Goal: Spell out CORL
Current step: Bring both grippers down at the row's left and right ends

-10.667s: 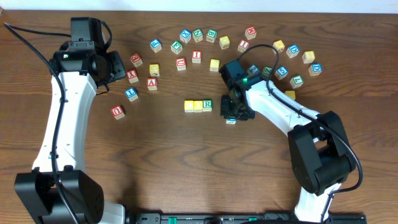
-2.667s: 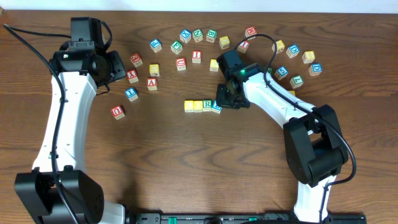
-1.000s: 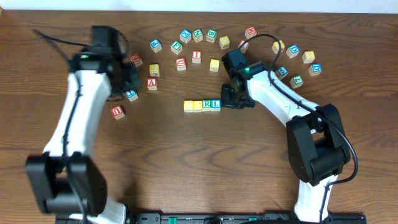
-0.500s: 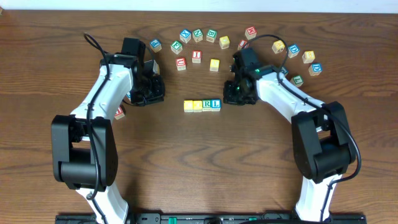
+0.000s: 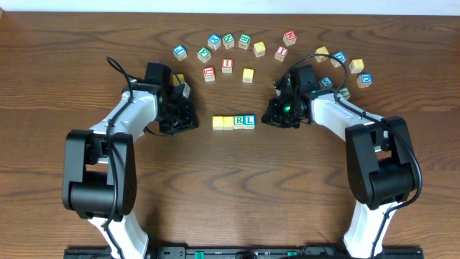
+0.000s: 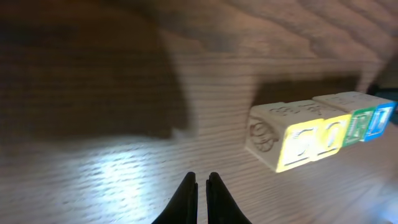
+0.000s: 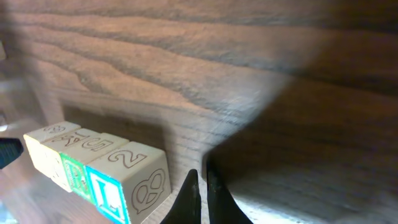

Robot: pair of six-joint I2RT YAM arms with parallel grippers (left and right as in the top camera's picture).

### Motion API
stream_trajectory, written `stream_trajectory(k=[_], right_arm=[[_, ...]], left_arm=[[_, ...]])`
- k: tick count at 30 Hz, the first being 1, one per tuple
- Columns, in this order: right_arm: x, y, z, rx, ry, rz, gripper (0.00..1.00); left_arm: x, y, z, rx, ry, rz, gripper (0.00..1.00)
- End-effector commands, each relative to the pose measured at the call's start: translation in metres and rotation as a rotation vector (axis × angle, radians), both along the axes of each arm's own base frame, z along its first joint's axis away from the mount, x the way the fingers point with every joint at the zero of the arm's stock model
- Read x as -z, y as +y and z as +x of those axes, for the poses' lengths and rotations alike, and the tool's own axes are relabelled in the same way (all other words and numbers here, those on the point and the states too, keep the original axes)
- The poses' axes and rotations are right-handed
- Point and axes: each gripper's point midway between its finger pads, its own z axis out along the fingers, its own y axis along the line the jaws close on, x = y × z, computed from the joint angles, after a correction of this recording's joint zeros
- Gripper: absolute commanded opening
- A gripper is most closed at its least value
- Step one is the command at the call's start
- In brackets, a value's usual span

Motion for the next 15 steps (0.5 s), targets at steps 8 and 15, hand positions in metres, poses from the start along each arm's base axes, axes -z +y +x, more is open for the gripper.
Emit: stream_trajectory(k=[8, 15], right_arm=[[-0.009, 0.005, -0.004, -0.029, -0.012, 0.029, 0.01], [-0.009, 0.008, -0.006, -0.037, -0.012, 0.028, 0.01]], left_arm=[[0.006, -0.024, 0.008, 0.072, -0.068, -0.019, 0.08], [0.006, -0.029, 0.006, 0.078, -0.055, -0.05, 0.07]])
